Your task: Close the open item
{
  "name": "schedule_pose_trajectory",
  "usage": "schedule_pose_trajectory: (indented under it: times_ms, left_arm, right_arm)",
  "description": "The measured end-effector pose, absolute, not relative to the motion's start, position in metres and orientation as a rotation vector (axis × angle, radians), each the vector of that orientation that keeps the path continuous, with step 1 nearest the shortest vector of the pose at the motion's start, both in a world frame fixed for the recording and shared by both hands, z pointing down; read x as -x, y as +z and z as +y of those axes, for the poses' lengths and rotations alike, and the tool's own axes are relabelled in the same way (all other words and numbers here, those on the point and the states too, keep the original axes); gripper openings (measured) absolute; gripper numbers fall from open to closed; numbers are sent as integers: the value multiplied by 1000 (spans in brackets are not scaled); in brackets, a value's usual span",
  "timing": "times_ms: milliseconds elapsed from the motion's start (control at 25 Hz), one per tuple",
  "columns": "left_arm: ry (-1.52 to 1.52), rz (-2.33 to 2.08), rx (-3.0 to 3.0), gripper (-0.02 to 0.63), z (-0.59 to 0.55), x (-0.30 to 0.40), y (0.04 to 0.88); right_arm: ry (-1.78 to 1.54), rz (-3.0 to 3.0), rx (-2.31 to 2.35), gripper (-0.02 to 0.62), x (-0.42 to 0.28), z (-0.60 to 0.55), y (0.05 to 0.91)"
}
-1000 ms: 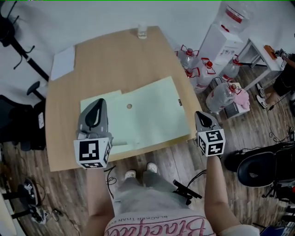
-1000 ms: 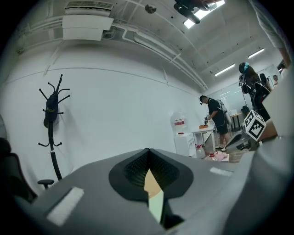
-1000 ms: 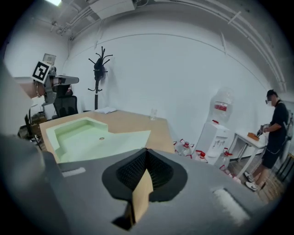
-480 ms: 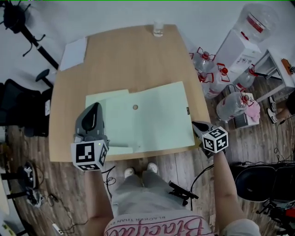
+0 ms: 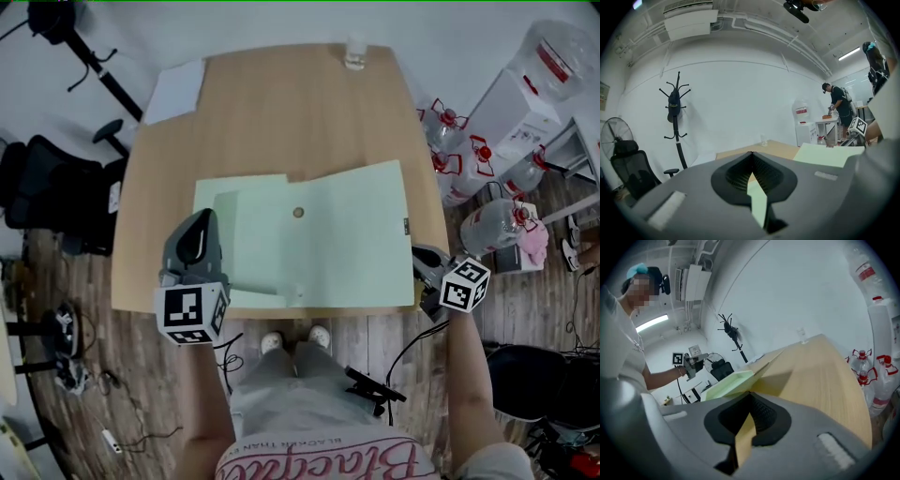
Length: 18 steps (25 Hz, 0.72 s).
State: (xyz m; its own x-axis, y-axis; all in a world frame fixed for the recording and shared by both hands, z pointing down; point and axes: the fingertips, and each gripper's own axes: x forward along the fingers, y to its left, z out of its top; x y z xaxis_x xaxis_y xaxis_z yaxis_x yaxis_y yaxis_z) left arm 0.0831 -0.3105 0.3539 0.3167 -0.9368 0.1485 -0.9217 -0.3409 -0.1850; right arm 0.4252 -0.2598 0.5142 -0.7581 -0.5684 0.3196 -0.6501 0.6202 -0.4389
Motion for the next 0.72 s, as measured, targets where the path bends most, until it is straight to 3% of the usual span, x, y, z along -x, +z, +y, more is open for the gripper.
schedule_pose_trajectory:
  times_ms: [720]
  left_arm:
    - [-313, 1893, 2450, 17, -288, -3, 368]
  right_arm:
    - [585, -2699, -1011, 3, -356, -283, 472]
